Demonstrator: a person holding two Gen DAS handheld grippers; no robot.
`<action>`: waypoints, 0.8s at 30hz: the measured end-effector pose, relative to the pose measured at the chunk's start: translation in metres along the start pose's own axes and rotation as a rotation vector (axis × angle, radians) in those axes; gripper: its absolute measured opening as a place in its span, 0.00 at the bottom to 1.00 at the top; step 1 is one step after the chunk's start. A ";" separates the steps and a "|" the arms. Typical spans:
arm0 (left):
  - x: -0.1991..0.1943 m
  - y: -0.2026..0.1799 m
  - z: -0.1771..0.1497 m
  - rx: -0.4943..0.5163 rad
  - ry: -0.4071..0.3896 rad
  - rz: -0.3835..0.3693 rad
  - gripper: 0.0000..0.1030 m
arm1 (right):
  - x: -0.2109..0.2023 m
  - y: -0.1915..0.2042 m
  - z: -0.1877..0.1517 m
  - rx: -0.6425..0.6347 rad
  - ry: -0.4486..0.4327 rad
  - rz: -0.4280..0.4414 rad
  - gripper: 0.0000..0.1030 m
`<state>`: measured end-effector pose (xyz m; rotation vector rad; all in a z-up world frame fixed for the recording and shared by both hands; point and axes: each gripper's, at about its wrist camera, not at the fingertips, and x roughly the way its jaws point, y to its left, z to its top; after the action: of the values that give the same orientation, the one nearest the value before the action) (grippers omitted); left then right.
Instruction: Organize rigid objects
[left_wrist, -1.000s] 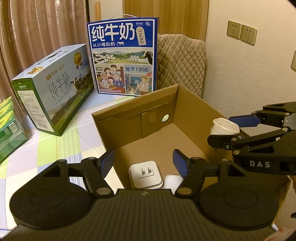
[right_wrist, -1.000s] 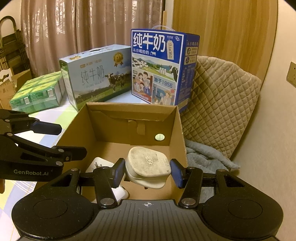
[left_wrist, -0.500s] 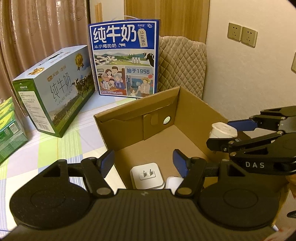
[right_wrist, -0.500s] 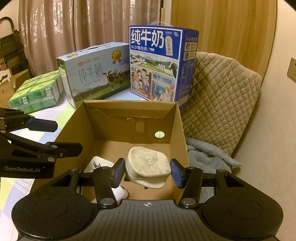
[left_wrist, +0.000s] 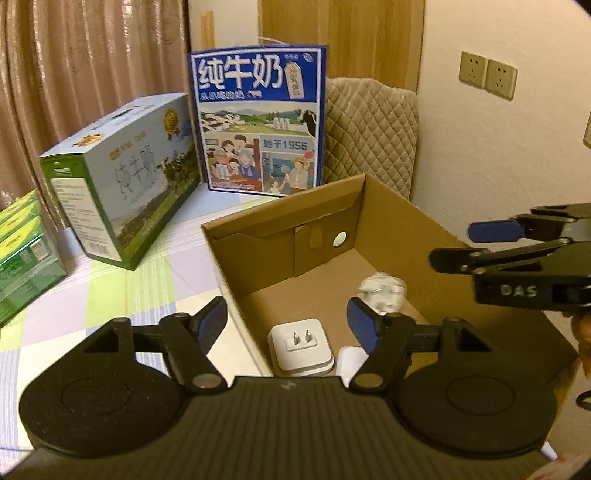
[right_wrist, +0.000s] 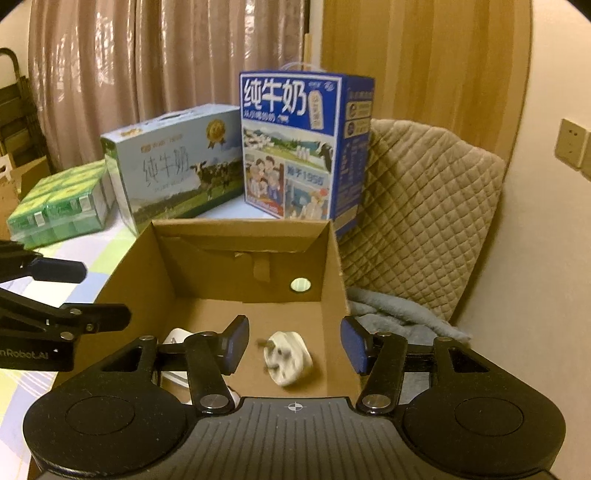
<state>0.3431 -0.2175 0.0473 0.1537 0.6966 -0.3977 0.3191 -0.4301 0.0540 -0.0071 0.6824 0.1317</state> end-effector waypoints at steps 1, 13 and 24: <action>-0.005 0.001 -0.001 -0.009 -0.008 0.001 0.72 | -0.006 -0.001 -0.001 0.004 -0.002 -0.003 0.53; -0.116 -0.014 -0.041 -0.122 -0.075 0.015 0.99 | -0.125 0.012 -0.033 0.122 -0.008 0.029 0.67; -0.211 -0.046 -0.114 -0.229 -0.063 0.038 0.99 | -0.215 0.046 -0.091 0.136 0.045 0.043 0.73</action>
<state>0.1102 -0.1648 0.0974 -0.0616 0.6714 -0.2833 0.0909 -0.4145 0.1207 0.1357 0.7359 0.1267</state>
